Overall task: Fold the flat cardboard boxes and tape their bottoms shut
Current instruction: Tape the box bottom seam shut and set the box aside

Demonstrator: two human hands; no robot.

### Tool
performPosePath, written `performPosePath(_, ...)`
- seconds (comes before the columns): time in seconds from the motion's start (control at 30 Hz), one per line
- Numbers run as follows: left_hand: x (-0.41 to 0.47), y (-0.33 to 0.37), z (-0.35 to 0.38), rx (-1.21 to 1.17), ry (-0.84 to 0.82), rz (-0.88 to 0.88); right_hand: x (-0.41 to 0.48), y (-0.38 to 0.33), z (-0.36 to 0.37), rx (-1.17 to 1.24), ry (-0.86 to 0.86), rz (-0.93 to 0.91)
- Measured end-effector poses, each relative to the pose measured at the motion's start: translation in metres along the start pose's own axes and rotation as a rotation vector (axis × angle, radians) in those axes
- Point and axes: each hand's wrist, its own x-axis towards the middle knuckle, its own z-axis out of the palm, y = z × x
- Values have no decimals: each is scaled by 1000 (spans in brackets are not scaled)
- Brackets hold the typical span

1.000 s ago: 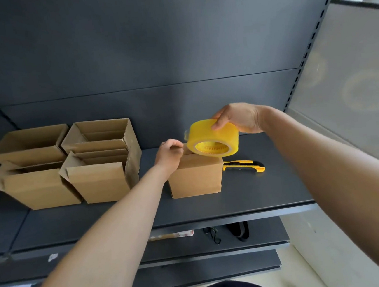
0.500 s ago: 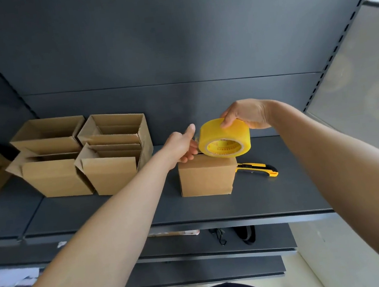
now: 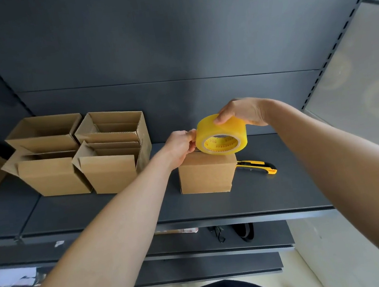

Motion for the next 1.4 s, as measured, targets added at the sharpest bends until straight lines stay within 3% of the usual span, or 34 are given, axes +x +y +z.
performPosePath(0.3, 1, -4, 3, 155, 50, 12, 0, -12, -1, -300, 111, 33)
performPosePath(0.63, 0, -11, -16, -519, 210, -99, 13, -49, 25, -576, 109, 57)
performPosePath(0.9, -2, -33, -43, -199, 263, -103, 18, -69, 44, -705, 83, 43)
performPosePath(1.2, 4, -47, -46, -154, 255, -163, 24, -83, 59, -757, 61, 45)
performPosePath(1.4, 9, -57, -41, 71, 223, -182, 29, -88, 66, -805, 84, 40)
